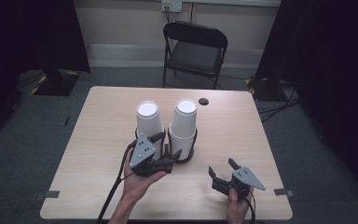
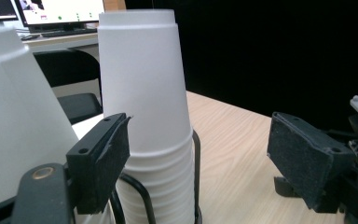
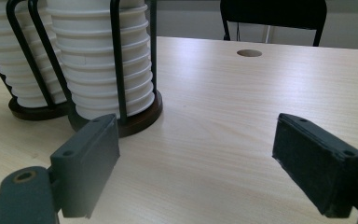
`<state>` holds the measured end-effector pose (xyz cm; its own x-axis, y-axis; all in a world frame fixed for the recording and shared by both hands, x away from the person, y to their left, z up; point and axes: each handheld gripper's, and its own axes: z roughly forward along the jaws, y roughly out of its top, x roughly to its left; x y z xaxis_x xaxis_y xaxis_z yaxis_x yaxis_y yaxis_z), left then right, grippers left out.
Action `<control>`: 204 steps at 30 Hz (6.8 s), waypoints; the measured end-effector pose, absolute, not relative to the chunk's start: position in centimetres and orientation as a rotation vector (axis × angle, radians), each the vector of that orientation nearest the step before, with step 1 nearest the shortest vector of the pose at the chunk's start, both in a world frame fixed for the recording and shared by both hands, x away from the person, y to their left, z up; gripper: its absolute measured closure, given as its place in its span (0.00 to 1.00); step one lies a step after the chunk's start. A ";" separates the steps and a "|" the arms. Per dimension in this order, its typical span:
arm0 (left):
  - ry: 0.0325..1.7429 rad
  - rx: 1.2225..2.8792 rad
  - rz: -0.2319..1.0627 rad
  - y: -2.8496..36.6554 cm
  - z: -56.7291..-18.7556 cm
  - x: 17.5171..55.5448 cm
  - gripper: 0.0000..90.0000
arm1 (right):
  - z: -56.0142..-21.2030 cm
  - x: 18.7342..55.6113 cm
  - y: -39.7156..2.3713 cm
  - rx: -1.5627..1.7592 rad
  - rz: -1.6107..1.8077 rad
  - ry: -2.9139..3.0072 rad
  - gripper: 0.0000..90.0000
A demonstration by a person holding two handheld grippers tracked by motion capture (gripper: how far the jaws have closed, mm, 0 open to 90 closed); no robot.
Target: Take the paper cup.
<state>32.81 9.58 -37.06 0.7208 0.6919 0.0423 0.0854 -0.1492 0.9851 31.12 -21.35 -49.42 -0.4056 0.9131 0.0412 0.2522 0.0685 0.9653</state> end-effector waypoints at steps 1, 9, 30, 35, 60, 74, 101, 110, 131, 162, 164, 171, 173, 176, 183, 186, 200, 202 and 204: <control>0.631 1.655 0.600 9.5 -36.9 32.9 0.24 | -49.4 31.1 -21.4 1.165 1.366 1.730 0.16; 0.641 1.653 0.593 9.2 -36.1 33.9 0.23 | -49.4 31.1 -21.4 1.167 1.370 1.734 0.16; 0.592 1.684 0.633 7.5 -32.4 36.6 0.17 | -49.4 31.1 -21.5 1.171 1.387 1.732 0.16; 0.611 1.694 0.624 7.1 -32.0 37.6 0.17 | -49.4 31.1 -21.6 1.171 1.389 1.730 0.16; 0.662 1.806 0.606 5.1 -30.7 41.7 0.18 | -49.5 31.1 -21.6 1.166 1.404 1.729 0.16; 0.672 1.896 0.599 4.1 -31.2 42.8 0.17 | -49.4 31.1 -21.6 1.165 1.404 1.727 0.16; 0.718 1.974 0.563 3.9 -31.8 43.6 0.23 | -49.5 31.0 -21.6 1.162 1.404 1.730 0.16; 0.731 1.953 0.549 3.9 -31.8 43.7 0.24 | -49.5 31.0 -21.6 1.161 1.404 1.728 0.16; 0.724 1.880 0.558 4.6 -30.8 43.3 0.24 | -49.4 31.0 -21.6 1.163 1.402 1.727 0.16; 0.666 1.677 0.567 6.0 -28.5 42.2 0.24 | -49.4 31.1 -21.6 1.167 1.400 1.732 0.16; 0.664 1.662 0.574 6.2 -28.3 42.1 0.24 | -49.4 31.1 -21.6 1.167 1.400 1.732 0.16; 0.638 1.582 0.613 6.9 -27.3 41.3 0.24 | -49.4 31.1 -21.6 1.168 1.399 1.732 0.16; 0.632 1.576 0.620 7.0 -27.2 41.2 0.25 | -49.4 31.1 -21.6 1.168 1.400 1.732 0.16; 0.629 1.558 0.614 7.2 -26.9 40.9 0.25 | -49.4 31.1 -21.6 1.169 1.399 1.732 0.16; 0.618 1.527 0.617 7.5 -25.9 40.6 0.24 | -49.4 31.1 -21.6 1.169 1.401 1.731 0.16; 0.612 1.516 0.612 7.6 -25.6 40.5 0.24 | -49.4 31.1 -21.6 1.170 1.401 1.730 0.16; 0.575 1.426 0.622 8.5 -24.3 38.3 0.25 | -49.4 31.0 -21.6 1.170 1.401 1.730 0.16; 0.573 1.429 0.616 8.8 -24.3 38.1 0.25 | -49.4 31.0 -21.6 1.169 1.401 1.731 0.16; 0.564 1.433 0.615 8.9 -24.3 37.8 0.25 | -49.4 31.0 -21.6 1.169 1.401 1.731 0.16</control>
